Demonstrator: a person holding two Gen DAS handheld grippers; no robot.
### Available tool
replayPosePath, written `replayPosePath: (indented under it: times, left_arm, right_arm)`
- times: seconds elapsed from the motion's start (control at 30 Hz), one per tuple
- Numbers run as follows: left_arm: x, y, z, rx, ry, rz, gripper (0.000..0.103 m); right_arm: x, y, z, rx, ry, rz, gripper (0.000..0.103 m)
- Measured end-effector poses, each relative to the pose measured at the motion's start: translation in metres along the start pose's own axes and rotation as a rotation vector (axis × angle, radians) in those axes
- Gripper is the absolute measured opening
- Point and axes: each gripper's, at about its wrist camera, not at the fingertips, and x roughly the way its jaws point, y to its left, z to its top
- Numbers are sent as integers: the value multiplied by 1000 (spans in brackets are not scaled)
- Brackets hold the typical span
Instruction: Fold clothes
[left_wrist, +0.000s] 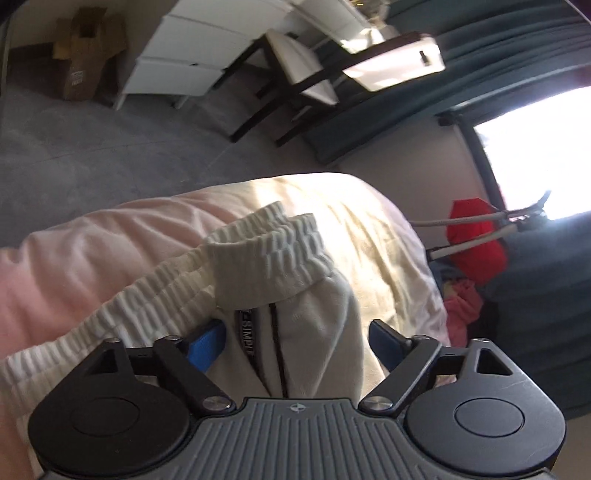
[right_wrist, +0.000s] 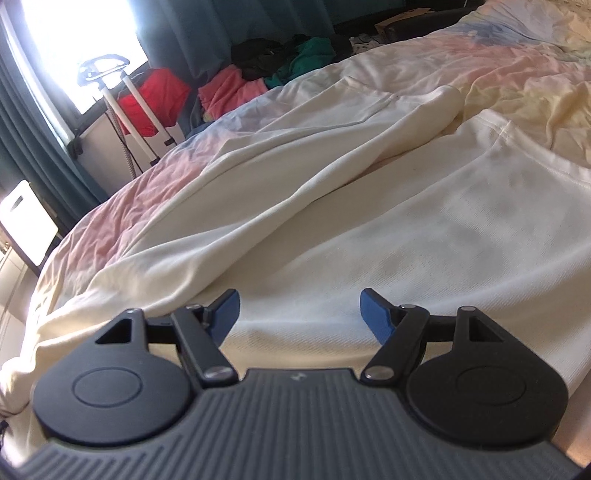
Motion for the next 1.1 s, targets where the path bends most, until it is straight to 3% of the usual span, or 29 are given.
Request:
replayPosePath:
  times: [0.07,0.17,0.3,0.37,0.53,0.63,0.7,0.77,0.8,0.83,0.87,0.93,1.1]
  left_arm:
    - [-7,0,2,15,9,-10,77]
    - [-20,1,5,66,-41,-26,76]
    - [-17,8,15,123,-74,-32,87]
    - [-3,17,23,81,-43,10,81]
    - [13,-3,27,95,12,-161,80]
    - [32,-37,11,218,113,-90,88]
    - [45,-61,-1,306,183,-30,87]
    - [56,-71,-11,331,159,16,84]
    - [59,-74,-11,314,141,16,69]
    - [63,-76,-11,298,123,16,41]
    - [64,-81,-6,277,102,-2,31]
    - [72,-92,5,240,52,-26,21]
    - [113,-126,24,184,-101,30,20]
  right_arm:
    - [3,0,1,3,5,-7,74]
    - [5,1,1,-5,5,-8,74]
    - [5,3,0,-12,6,0,74]
    - [5,3,-1,-15,8,3,74]
    - [4,3,-1,-11,11,3,74]
    - [5,4,-3,-15,14,-11,74]
    - [6,5,-4,-18,15,-21,74]
    - [7,8,-5,-29,16,-26,75]
    - [8,9,-5,-35,17,-29,75]
    - [7,9,-4,-32,16,-27,74]
    - [7,8,-3,-29,16,-26,74]
    - [5,6,-1,-11,6,-20,74]
    - [10,4,5,-11,-46,-26,74]
